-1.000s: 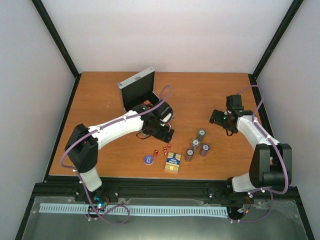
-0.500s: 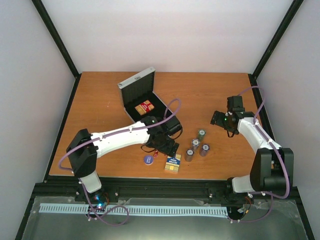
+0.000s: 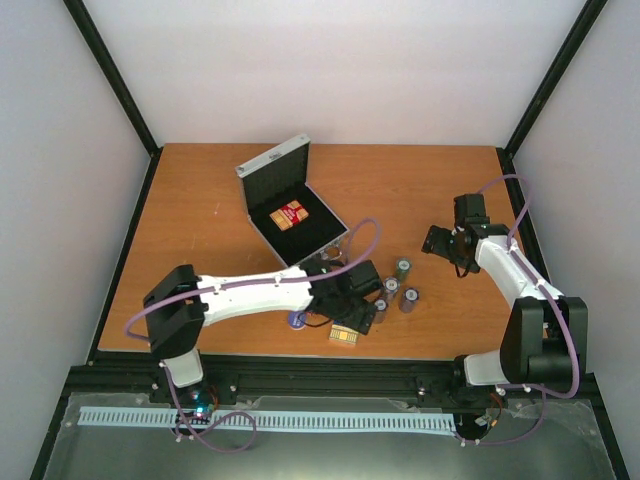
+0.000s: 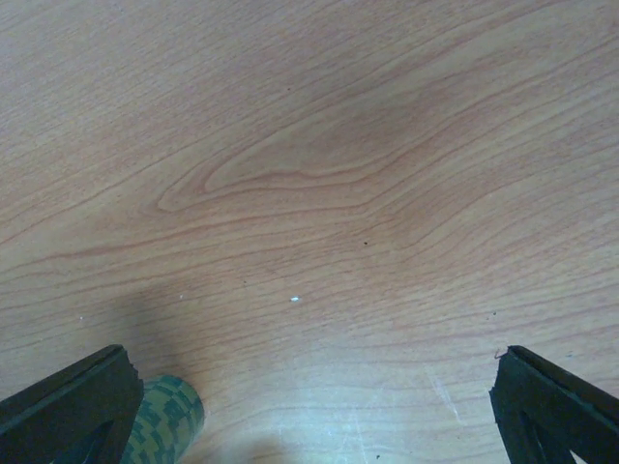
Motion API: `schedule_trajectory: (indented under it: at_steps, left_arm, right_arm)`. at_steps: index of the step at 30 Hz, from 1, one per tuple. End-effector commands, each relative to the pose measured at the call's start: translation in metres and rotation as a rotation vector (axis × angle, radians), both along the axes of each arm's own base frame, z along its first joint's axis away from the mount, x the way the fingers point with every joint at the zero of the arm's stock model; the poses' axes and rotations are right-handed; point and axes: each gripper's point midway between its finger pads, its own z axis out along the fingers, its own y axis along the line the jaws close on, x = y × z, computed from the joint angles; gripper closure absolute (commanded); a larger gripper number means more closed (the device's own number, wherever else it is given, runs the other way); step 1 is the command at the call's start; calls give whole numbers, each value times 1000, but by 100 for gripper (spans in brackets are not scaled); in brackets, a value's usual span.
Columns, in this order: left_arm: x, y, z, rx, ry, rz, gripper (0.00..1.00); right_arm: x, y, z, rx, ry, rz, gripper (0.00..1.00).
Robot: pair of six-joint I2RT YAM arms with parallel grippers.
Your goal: Pack up texas hold em set
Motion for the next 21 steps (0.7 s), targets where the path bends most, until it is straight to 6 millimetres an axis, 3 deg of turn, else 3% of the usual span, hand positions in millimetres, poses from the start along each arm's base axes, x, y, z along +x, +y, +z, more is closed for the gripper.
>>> schedule_trajectory:
  at_steps: [1, 4, 7, 11, 16, 21]
  left_arm:
    - [-13, -37, -18, -38, -35, -24, 3]
    - [-21, -42, -33, 4, -45, -58, 1]
    - [-22, -32, -42, 40, -57, -46, 0]
    - [-17, -18, -41, 76, -85, -13, 0]
    - [-14, -19, -36, 78, -98, 20, 0]
    - [-14, -18, -48, 135, -74, 43, 0]
  right_arm:
    - [4, -2, 15, -4, -39, 2, 0]
    - [5, 3, 17, 26, -50, 11, 0]
    - [4, 6, 20, 39, -62, 20, 0]
    - [2, 7, 20, 38, -70, 34, 0]
    - [2, 9, 16, 47, -65, 40, 0]
    - [4, 9, 11, 47, -57, 48, 0]
